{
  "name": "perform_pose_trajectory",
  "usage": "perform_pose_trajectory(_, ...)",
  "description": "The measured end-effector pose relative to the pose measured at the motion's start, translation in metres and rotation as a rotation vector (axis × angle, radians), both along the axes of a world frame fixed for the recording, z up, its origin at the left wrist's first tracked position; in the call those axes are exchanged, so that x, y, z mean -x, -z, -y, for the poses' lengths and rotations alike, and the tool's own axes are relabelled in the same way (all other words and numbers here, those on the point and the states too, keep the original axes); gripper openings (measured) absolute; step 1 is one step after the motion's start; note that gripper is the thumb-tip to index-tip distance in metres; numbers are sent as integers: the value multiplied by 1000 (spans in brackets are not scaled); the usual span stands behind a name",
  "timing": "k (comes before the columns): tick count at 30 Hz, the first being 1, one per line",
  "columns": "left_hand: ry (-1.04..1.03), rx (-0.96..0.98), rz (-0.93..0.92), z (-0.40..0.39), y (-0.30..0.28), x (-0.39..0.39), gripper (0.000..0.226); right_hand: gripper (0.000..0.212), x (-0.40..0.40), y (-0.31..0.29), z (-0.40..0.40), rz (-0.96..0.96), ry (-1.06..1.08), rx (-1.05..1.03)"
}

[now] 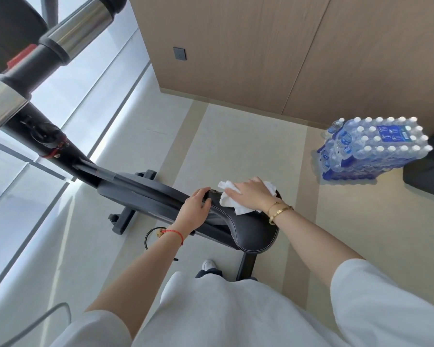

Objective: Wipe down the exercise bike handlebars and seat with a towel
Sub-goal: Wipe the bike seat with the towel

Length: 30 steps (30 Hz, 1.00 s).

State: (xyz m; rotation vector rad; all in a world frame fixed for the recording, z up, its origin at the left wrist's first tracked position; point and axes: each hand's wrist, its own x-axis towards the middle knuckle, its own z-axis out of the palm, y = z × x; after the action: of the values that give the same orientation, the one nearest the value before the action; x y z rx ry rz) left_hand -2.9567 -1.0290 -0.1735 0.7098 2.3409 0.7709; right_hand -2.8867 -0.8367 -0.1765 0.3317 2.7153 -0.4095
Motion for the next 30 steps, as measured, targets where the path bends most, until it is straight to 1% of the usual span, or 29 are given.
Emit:
perform_pose_trajectory(2,-2,-1,-2,0,0,0,42,40,-21,5,-7,-240,-35,24)
perform_pose_trajectory(3,-1,-3,-6,0,0,0,42,39,-32,7,-12,-331,-46,16)
perform_pose_trajectory(4,1,-4,-11,0,-1,0,42,41,-41,8,-17,-381,-37,6)
perform_pose_trajectory(6,-1,-5,-18,-1,-1,0,42,44,-51,12,-25,-364,43,5)
perform_pose_trajectory(9,-4,-9,-19,-1,0,-1,42,48,-49,13,-28,-259,207,71)
perform_pose_trajectory(13,-2,-22,-20,-1,-2,-2,42,37,-42,6,-33,-207,556,268)
perform_pose_trajectory(15,-5,-20,-21,0,-2,-2,42,40,-44,3,-32,-192,724,351)
perform_pose_trajectory(17,-6,-22,-17,0,-1,-2,42,42,-50,6,-26,-225,834,381)
perform_pose_trajectory(19,0,-25,-14,0,-1,-2,42,44,-60,11,-15,-290,868,341)
perform_pose_trajectory(22,11,-34,-19,1,1,0,42,51,-82,18,9,-401,766,140)
perform_pose_trajectory(23,17,-36,-18,2,1,0,43,54,-87,19,15,-422,751,116)
perform_pose_trajectory(24,22,-37,-17,3,1,1,43,55,-90,20,17,-427,749,145)
perform_pose_trajectory(25,27,-38,-16,3,2,1,43,55,-91,20,16,-431,766,215)
perform_pose_trajectory(27,36,-37,-14,3,1,2,43,49,-87,16,8,-428,848,388)
perform_pose_trajectory(30,58,-38,-14,5,2,4,44,43,-83,8,-1,-425,981,568)
